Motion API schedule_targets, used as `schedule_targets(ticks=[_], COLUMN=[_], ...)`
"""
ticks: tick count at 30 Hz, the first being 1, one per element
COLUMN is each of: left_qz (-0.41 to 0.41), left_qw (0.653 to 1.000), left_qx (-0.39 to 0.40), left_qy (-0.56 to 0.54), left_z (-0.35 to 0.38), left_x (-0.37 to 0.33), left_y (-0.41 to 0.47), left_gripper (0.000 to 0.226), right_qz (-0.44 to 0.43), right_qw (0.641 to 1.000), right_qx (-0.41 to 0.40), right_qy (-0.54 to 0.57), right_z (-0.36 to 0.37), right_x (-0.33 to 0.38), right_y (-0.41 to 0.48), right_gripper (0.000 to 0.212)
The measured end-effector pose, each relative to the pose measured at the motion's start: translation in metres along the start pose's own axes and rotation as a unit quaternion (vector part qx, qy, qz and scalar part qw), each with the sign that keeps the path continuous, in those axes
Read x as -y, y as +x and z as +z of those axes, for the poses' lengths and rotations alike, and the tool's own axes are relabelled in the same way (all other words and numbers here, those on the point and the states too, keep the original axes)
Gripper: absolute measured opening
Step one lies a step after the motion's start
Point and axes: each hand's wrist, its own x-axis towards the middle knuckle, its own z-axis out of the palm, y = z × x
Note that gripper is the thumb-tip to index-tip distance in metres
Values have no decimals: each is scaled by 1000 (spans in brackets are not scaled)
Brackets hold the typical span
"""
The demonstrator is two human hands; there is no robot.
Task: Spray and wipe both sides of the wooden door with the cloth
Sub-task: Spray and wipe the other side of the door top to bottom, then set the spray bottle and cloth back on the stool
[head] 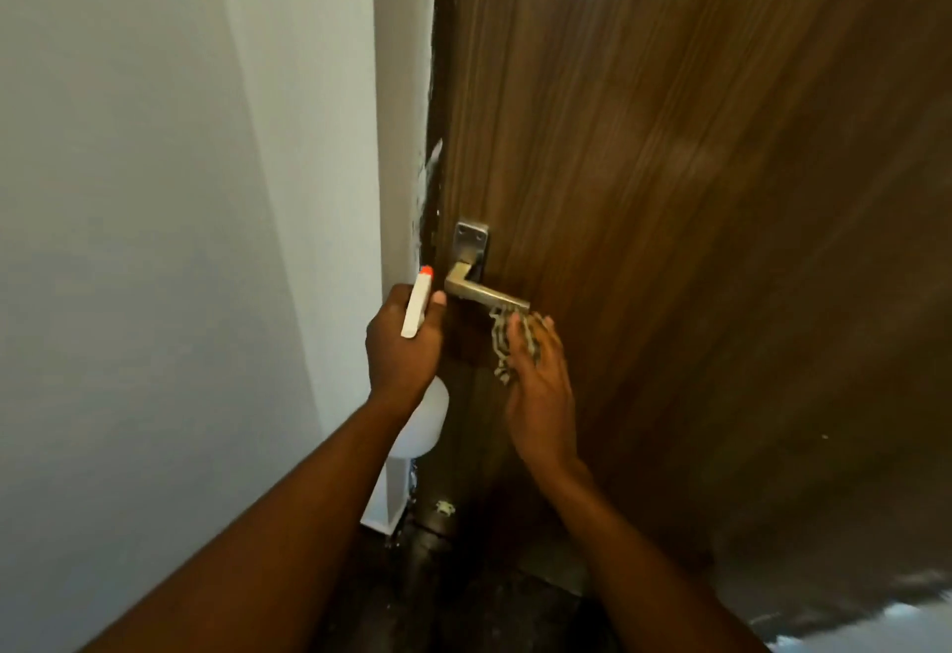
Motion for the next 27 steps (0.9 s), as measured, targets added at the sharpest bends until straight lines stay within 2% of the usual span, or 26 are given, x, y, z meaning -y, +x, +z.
schedule_targets(ticks=[3,5,7,9,12,14,17,21,27], left_qz=[-6,-13,-20,-25,-32,-30,-23,-28,-31], left_qw=[999,999,998,996,994,993,992,991,989], left_qx=[26,36,55,80,102,114,120,126,135], left_qy=[23,26,22,20,24,18,28,40,42], left_z=[-14,-22,-26,-33,-37,-45,-55,-72,-104], left_x=[-35,-49,-53,-52,-49,-48,-47,-43,-34], left_y=[13,20,22,26,26,27,28,24,10], left_gripper=[27,29,27,26,25,21,26,32,30], right_qz=[89,118,124,136,169,178,178,157,157], right_qw=[995,991,992,983,967,958,953,944,945], right_qx=[-47,-55,-2,74,115,140,158,220,229], right_qy=[29,23,-13,-97,-155,-176,-186,-187,-174], right_z=[-33,-47,-52,-48,-27,-13,-10,-13,-22], right_x=[23,39,49,63,78,85,82,80,95], right_y=[5,28,59,87,99,98,103,109,83], right_gripper=[86,76,70,72,76,68,48,42,38])
